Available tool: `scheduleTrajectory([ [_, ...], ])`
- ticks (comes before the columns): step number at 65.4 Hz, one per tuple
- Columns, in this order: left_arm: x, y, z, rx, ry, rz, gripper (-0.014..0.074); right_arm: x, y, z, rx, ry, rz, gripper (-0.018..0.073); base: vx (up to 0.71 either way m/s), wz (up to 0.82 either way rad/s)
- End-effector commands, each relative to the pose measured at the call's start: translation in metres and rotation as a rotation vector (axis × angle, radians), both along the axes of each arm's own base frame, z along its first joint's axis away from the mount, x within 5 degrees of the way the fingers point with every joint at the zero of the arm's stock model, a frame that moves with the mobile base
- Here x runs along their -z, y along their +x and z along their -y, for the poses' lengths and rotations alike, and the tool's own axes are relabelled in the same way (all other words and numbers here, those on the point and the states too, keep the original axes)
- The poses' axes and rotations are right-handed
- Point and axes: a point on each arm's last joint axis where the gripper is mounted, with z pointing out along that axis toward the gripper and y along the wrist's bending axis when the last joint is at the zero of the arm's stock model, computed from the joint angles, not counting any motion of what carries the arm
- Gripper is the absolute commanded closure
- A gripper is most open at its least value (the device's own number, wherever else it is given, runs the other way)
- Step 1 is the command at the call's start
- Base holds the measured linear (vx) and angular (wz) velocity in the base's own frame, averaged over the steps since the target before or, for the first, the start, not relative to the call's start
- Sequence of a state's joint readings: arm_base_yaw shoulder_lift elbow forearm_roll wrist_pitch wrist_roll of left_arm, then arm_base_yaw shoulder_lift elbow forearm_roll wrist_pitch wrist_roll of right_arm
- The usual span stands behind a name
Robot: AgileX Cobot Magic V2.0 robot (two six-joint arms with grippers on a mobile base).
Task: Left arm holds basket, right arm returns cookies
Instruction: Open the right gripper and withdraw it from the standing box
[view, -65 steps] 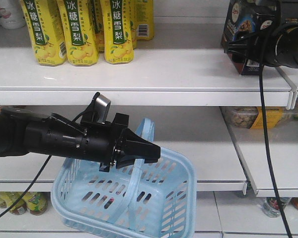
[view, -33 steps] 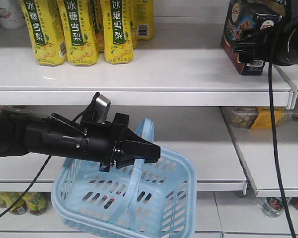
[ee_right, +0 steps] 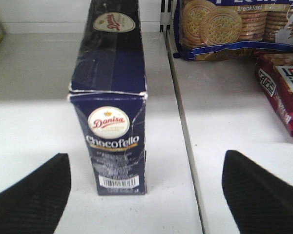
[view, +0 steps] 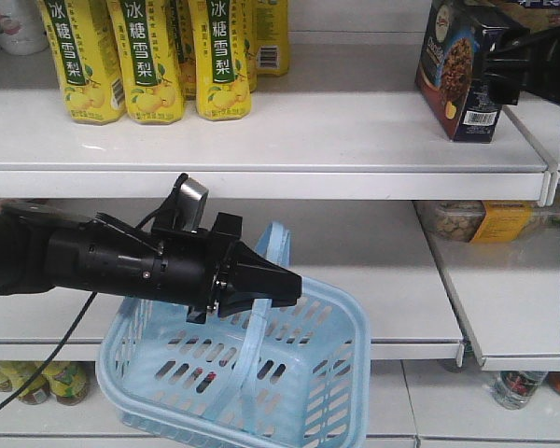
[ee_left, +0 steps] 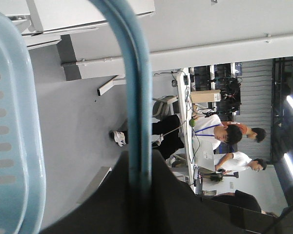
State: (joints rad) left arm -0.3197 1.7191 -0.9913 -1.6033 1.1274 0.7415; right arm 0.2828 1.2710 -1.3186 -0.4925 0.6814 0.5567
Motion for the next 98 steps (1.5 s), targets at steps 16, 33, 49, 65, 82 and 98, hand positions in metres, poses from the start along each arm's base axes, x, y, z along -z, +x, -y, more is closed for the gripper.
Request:
scheduleTrajectory([
  [16,-0.038,0.010,-0.003,-0.115,-0.151,0.090,0.0599,-0.005,-0.066,0.014,-0.073,0.009,0.168,-0.0020,0.00,0.00],
  [33,-0.038,0.010,-0.003,-0.115,-0.151,0.090,0.0599,0.025,-0.129,0.031,-0.093,0.019,0.229,-0.0020,0.00,0.00],
  [49,-0.038,0.010,-0.003,-0.115,-0.151,0.090,0.0599,0.075,-0.188,0.048,-0.105,-0.011,0.278,-0.0016,0.00,0.00],
  [65,-0.038,0.010,-0.003,-0.115,-0.151,0.090,0.0599,0.122,-0.232,0.059,-0.109,0.036,0.388,0.0005,0.00,0.00],
  [82,-0.038,0.010,-0.003,-0.115,-0.151,0.090,0.0599,0.161,-0.229,0.058,-0.146,-0.068,0.430,0.0022,0.00,0.00],
  [98,-0.038,0.010,-0.003,-0.115,-0.151,0.090,0.0599,0.168,-0.225,0.053,-0.182,-0.064,0.453,0.0022,0.00,0.00],
])
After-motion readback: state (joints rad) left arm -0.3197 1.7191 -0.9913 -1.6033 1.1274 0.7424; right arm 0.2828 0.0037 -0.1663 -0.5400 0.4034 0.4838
